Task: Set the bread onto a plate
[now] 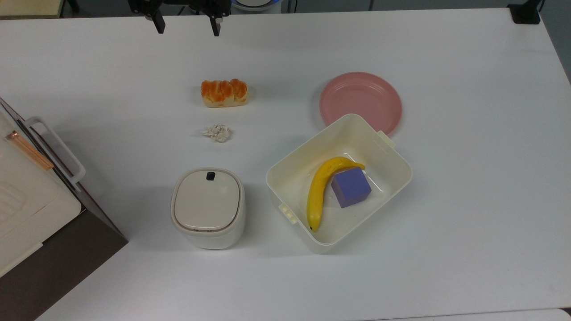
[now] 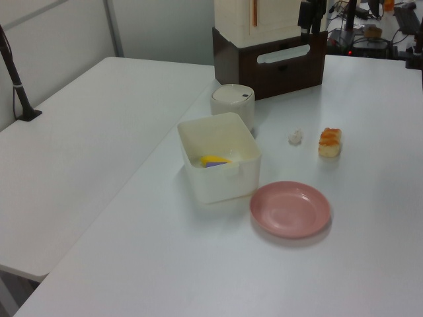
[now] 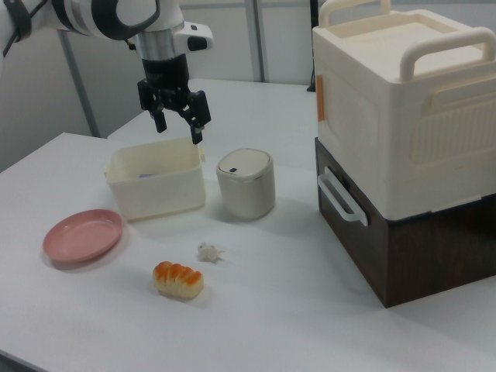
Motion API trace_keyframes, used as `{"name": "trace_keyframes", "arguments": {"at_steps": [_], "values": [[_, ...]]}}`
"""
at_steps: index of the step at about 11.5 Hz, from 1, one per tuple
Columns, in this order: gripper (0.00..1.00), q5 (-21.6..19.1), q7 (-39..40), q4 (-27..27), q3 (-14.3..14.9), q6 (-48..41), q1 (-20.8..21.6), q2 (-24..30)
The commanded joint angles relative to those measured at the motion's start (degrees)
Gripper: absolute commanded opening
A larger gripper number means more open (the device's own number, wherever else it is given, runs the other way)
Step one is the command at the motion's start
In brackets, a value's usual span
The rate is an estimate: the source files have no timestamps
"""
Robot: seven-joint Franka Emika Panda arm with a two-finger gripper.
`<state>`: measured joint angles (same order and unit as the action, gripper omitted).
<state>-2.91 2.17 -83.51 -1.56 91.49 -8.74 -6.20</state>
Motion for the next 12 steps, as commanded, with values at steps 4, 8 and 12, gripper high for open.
{"name": "trace_keyframes", "arguments": {"at_steps": [4,8,12], "values": [[1.00,0.72,4.42,-0.87,0.33,-0.35,0.39,1.01],[1.00,0.80,4.60,-1.04,0.24,-0.61,0.22,1.37],[1.00,0.89,4.95,-1.13,0.33,-0.52,0.13,1.63]]}}
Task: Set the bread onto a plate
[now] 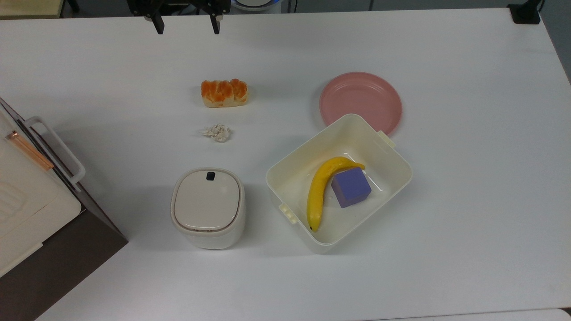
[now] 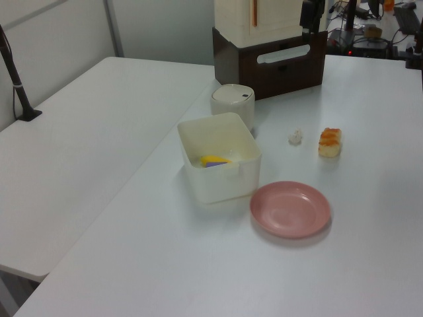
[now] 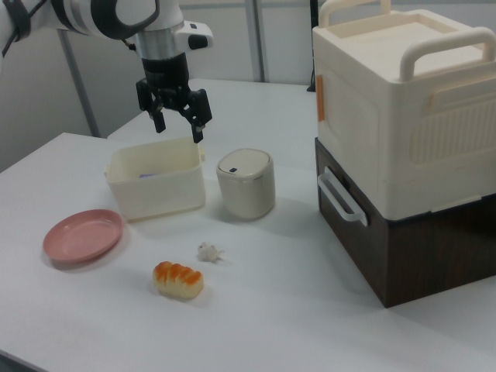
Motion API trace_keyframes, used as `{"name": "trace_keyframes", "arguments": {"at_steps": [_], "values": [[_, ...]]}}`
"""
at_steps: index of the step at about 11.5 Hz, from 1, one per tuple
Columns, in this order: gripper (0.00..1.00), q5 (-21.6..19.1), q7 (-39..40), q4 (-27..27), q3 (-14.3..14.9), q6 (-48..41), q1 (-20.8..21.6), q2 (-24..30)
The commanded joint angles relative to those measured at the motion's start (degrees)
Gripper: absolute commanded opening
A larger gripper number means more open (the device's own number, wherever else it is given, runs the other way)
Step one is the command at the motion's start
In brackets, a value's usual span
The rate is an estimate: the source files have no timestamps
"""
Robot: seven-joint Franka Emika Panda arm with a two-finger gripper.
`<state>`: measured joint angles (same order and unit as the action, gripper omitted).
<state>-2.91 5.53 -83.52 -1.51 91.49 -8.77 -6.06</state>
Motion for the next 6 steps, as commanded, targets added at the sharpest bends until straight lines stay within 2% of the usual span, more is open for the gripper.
{"name": "trace_keyframes", "arguments": {"at_steps": [1,4,6], "values": [[1.00,0.80,2.11,-1.21,0.28,-0.61,0.15,1.58],[1.00,0.98,4.57,-2.17,0.10,-0.69,0.33,2.10],[1.00,1.50,8.16,-5.68,0.01,-0.17,0.68,4.38]]}}
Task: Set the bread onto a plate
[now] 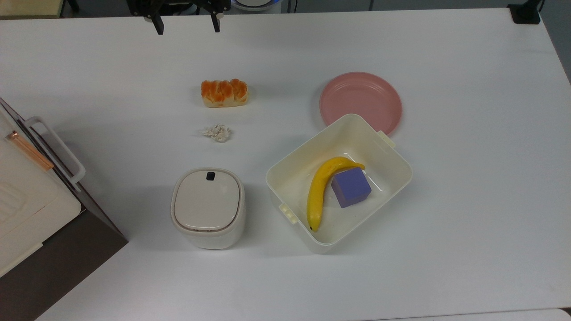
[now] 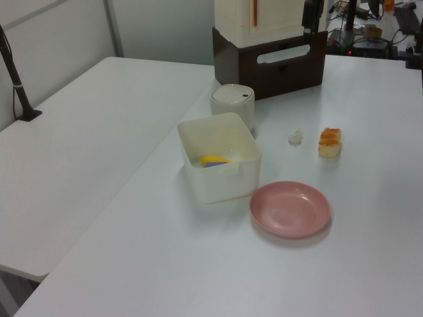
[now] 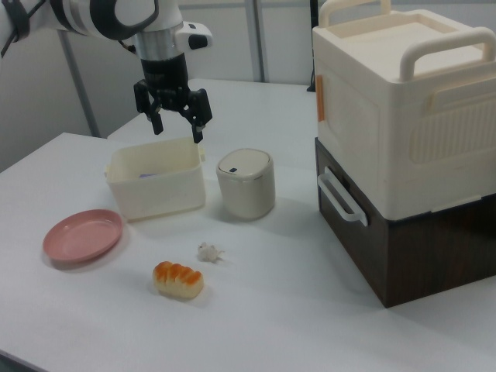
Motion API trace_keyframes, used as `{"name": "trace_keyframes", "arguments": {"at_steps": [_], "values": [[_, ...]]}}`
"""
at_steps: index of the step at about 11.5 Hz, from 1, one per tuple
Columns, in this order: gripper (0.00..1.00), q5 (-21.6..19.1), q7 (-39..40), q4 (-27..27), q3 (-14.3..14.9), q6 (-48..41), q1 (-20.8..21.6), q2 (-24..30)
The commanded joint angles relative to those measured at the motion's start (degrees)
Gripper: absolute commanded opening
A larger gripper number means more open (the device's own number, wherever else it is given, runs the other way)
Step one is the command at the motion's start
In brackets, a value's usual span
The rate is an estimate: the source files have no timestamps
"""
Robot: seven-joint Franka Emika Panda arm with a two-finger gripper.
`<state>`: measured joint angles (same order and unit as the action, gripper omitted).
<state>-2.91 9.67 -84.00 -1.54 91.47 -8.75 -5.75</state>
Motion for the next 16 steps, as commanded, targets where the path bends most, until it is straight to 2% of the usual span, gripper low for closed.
{"name": "trace_keyframes", "arguments": {"at_steps": [1,5,10,13,16], "values": [[1.00,2.90,5.87,-7.48,0.05,-0.06,1.10,5.38],[1.00,7.38,6.76,-15.74,0.05,3.98,4.35,8.99],[1.00,12.83,7.38,-20.49,0.05,4.16,7.60,9.88],[1.00,13.46,7.38,-22.96,0.05,5.83,8.14,10.84],[0.99,16.62,7.47,-24.98,0.05,5.92,9.28,11.11]]}}
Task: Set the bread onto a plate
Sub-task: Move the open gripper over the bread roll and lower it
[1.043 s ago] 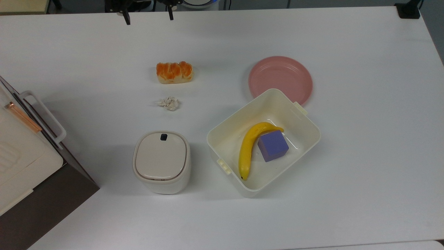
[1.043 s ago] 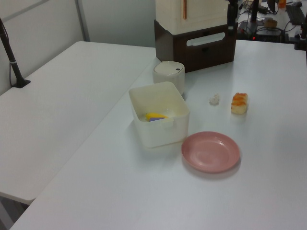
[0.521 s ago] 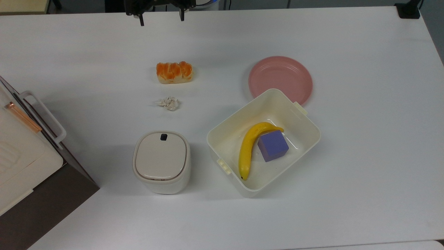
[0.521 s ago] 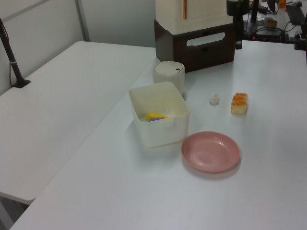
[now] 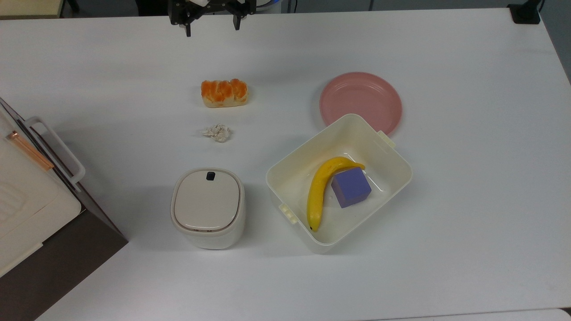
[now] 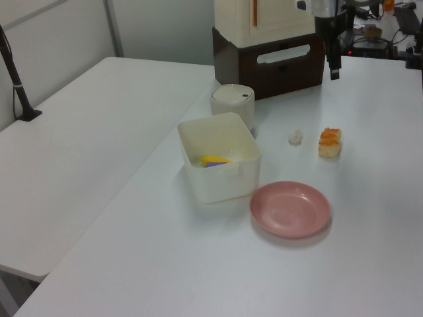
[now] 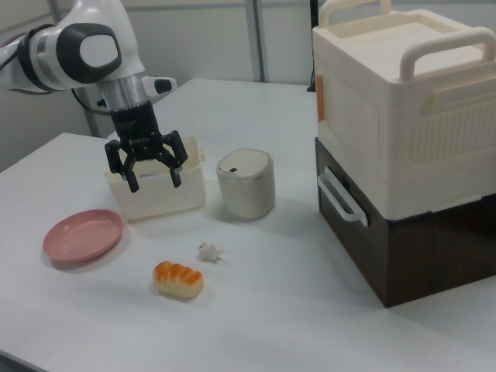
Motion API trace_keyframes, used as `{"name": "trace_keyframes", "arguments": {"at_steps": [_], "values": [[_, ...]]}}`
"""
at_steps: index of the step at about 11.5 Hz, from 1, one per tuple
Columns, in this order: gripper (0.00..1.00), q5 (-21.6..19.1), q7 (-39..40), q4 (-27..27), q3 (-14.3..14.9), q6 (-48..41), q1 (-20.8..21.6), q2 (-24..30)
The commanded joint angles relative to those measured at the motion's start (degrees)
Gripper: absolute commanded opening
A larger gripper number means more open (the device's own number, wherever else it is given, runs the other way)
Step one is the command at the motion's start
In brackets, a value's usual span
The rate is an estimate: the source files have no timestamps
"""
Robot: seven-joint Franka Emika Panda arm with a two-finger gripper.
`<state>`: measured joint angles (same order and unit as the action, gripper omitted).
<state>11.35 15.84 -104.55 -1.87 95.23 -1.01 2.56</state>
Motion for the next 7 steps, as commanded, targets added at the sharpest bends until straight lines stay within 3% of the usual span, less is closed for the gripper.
{"name": "trace_keyframes", "arguments": {"at_steps": [1,4,7], "values": [[0.99,4.10,1.65,-5.65,0.37,2.24,1.88,2.80],[0.97,9.29,2.17,-8.29,0.29,2.33,5.30,0.97],[0.97,15.70,9.36,-8.82,0.20,2.25,8.12,-2.90]]}}
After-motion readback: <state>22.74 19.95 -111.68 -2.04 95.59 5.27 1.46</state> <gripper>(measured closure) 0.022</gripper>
